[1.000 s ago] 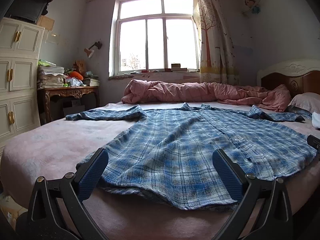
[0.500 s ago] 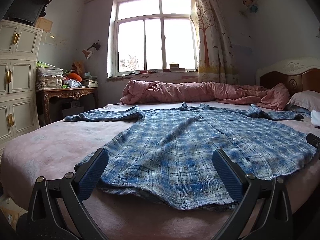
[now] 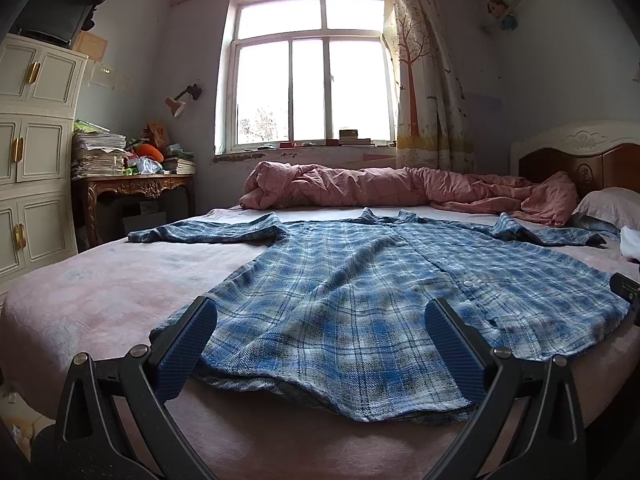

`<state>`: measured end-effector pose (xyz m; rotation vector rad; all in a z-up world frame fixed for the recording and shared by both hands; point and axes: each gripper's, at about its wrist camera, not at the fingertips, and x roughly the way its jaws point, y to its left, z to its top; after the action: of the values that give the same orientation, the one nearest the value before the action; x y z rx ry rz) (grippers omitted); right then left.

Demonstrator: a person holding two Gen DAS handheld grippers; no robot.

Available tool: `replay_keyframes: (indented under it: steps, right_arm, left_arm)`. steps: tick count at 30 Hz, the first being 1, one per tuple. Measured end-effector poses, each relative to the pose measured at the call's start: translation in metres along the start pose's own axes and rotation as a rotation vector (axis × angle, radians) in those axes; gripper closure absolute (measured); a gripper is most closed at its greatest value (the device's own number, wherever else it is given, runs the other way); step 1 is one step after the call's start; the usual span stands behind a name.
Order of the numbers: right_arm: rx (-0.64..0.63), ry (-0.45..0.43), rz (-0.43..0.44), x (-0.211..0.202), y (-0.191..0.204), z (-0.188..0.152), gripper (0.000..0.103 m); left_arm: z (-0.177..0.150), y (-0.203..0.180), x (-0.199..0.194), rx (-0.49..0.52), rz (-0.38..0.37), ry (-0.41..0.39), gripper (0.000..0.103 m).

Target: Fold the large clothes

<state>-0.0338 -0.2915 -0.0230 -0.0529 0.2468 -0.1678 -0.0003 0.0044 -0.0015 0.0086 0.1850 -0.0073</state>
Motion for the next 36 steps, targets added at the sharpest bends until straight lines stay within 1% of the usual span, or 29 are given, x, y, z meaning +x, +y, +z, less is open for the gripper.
replay_keyframes:
  steps: [14,21,25,28,31,34,36]
  right_arm:
    - [0.005,0.000,0.000,0.000,0.000,0.000,0.000]
    - [0.017,0.005,0.013,0.001,0.001,0.000,0.000]
    - [0.017,-0.004,0.012,-0.001,0.004,0.000,0.000]
    - [0.021,-0.002,0.009,0.001,0.005,-0.001,0.000]
    - [0.019,0.006,0.006,0.003,0.002,-0.001,0.000]
    - [0.019,-0.004,0.017,0.001,0.003,0.000,0.000]
    - [0.017,-0.024,0.006,-0.002,0.001,0.000,0.000]
  left_arm:
    - [-0.001,0.003,0.001,-0.013,-0.003,0.015,0.000]
    - [0.001,0.008,-0.003,-0.026,0.013,-0.015,0.000]
    - [0.002,0.010,-0.006,-0.034,-0.002,-0.020,0.000]
    - [0.004,0.013,-0.014,-0.044,-0.026,-0.058,0.000]
    - [0.004,0.013,-0.019,-0.035,-0.017,-0.092,0.000]
    - [0.004,0.012,-0.016,-0.033,-0.023,-0.076,0.000]
    - [0.005,0.013,-0.015,-0.050,-0.039,-0.066,0.000]
